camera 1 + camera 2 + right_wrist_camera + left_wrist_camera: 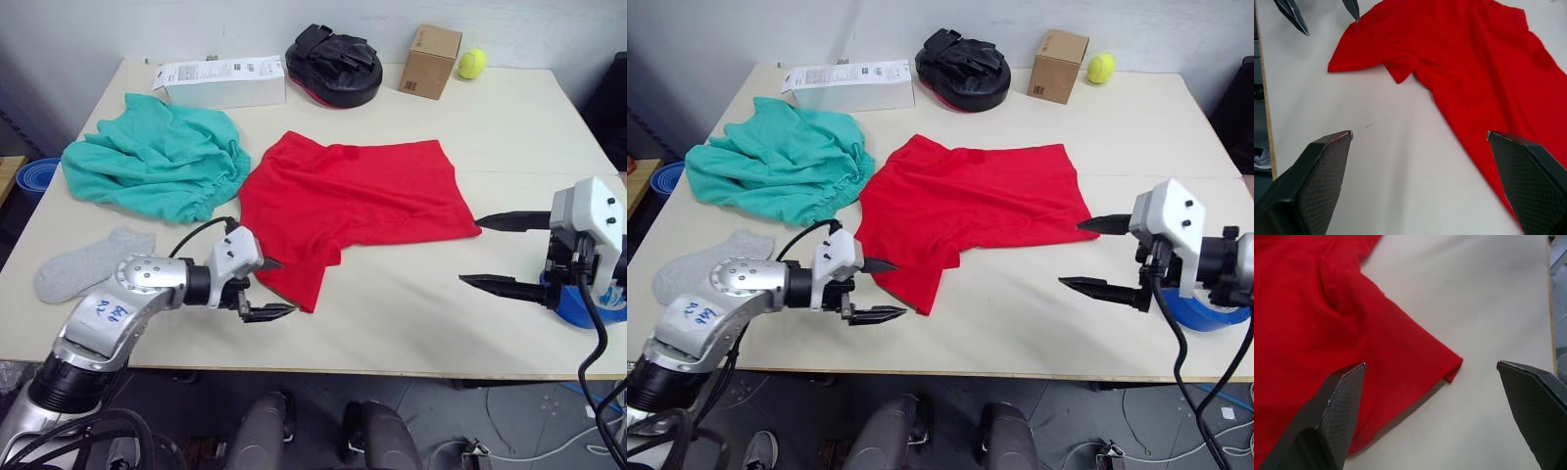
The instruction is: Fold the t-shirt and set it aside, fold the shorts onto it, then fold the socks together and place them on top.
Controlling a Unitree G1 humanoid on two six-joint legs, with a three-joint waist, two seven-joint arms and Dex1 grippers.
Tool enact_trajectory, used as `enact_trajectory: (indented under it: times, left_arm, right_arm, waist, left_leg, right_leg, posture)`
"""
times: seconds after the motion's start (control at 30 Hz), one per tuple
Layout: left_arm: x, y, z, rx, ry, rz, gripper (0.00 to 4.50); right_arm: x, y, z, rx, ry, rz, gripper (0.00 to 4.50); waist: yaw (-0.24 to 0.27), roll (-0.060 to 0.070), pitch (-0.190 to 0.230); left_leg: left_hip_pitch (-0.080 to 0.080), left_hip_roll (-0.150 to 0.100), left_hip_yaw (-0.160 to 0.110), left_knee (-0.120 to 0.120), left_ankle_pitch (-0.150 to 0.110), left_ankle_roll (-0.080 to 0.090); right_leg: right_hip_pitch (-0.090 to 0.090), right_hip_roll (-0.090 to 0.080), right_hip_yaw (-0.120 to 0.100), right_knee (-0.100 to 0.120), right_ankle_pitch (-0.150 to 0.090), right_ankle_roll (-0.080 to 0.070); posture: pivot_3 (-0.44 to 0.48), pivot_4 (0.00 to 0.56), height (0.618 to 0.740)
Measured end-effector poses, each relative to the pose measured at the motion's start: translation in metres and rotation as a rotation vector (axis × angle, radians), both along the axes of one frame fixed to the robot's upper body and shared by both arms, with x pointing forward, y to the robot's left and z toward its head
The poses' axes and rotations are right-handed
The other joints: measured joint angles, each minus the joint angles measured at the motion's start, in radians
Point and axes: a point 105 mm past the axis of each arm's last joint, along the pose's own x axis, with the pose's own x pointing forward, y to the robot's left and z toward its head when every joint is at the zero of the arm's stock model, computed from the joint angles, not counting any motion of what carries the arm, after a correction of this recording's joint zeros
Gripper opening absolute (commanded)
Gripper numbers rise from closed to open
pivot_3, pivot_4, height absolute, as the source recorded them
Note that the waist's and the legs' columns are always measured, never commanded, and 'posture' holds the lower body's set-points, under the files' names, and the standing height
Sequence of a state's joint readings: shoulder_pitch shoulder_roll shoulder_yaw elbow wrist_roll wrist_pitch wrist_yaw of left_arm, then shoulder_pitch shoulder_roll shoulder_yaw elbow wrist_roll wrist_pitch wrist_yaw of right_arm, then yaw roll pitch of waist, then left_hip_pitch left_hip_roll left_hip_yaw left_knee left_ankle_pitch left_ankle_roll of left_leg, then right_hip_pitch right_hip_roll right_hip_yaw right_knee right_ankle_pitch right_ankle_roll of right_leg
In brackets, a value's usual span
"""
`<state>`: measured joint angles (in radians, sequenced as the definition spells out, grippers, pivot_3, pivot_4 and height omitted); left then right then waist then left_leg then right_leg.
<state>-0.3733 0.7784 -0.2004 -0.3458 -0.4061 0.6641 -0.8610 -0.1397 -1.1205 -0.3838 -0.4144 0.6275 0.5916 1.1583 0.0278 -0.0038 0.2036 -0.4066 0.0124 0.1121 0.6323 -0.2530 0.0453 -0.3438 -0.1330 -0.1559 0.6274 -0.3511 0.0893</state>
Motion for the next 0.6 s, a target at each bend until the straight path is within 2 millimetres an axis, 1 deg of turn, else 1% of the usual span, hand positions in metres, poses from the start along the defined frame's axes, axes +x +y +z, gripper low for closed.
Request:
enact_trajectory:
  times: [0.1,0.2,0.27,0.4,0.6]
  left_arm:
    - [0.008,-0.005,-0.006,-0.019,0.004,0.013,4.50]
    - [0.021,-0.013,-0.001,-0.057,-0.024,0.033,4.50]
    - [0.023,-0.017,0.000,-0.074,-0.022,0.032,4.50]
    - [0.024,-0.025,-0.003,-0.070,-0.012,0.008,4.50]
    - [0.039,-0.038,0.003,-0.093,-0.026,0.024,4.50]
  right_arm:
    - [-0.005,0.010,-0.007,0.001,0.016,0.048,4.48]
    - [-0.007,0.016,-0.011,0.014,0.019,0.069,4.48]
    - [-0.009,0.019,-0.010,0.022,0.009,0.078,4.48]
    - [-0.009,0.022,-0.010,0.033,0.004,0.081,4.48]
    - [-0.011,0.022,-0.014,0.039,0.010,0.075,4.48]
  waist:
    - [-0.001,0.000,0.000]
    - [0.000,0.000,0.000]
    - [-0.001,-0.001,0.000]
    - [-0.001,-0.001,0.000]
    - [0.000,-0.002,0.001]
  left_leg:
    - [0.000,0.000,0.000,0.000,0.000,0.000]
    - [0.000,0.000,0.000,0.001,0.001,0.000]
    - [0.000,0.000,0.000,0.001,0.000,0.000]
    - [0.000,0.000,0.000,0.001,0.001,0.000]
    - [0.000,0.000,-0.001,0.002,0.001,0.001]
  right_leg:
    - [0.000,0.001,0.000,0.000,0.000,0.000]
    - [0.000,0.000,-0.001,0.000,0.000,0.000]
    - [0.000,0.000,-0.001,0.000,0.000,0.000]
    - [0.001,0.000,-0.001,0.000,0.000,0.000]
    - [0.001,0.000,-0.001,0.000,0.000,0.000]
  posture:
    - [0.000,0.150,0.740]
    - [0.000,0.150,0.740]
    - [0.000,0.150,0.740]
    - [0.000,0.150,0.740]
    - [0.000,0.150,0.740]
